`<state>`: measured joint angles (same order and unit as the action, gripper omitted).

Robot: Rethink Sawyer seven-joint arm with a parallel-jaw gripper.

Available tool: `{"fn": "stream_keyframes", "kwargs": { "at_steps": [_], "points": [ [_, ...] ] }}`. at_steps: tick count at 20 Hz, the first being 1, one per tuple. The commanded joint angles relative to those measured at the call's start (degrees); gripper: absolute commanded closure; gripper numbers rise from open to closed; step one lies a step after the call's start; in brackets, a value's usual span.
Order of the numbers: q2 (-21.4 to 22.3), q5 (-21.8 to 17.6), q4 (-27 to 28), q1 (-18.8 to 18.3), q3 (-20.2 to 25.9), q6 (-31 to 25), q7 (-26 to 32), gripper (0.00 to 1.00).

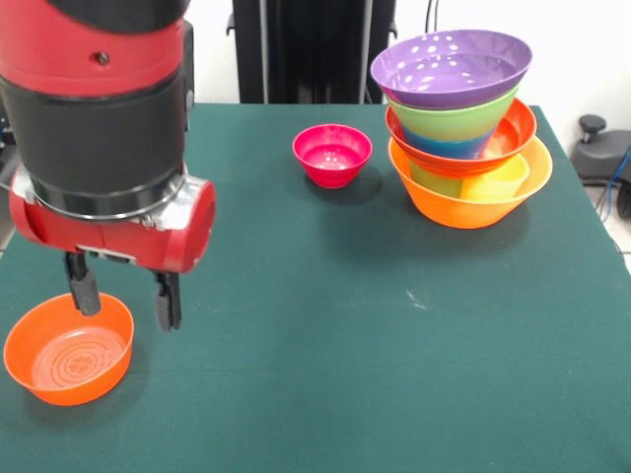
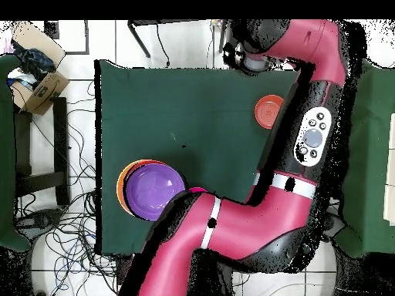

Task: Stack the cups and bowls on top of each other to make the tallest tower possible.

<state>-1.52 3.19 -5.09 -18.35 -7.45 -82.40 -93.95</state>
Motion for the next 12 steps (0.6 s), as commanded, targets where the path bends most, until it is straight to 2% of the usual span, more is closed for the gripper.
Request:
{"fn": "stream_keyframes", "kwargs": {
  "at_steps": [1,5,12],
  "points": [
    [-4.2,0.1,-3.2,1.1,3.8,1.8,19.2,0.00],
    [-6.1,0.7,-3.5,1.4,4.6,4.4,20.2,0.00],
    [-8.2,-0.3,-5.1,1.2,4.0,9.5,17.6,0.00]
  ]
}}
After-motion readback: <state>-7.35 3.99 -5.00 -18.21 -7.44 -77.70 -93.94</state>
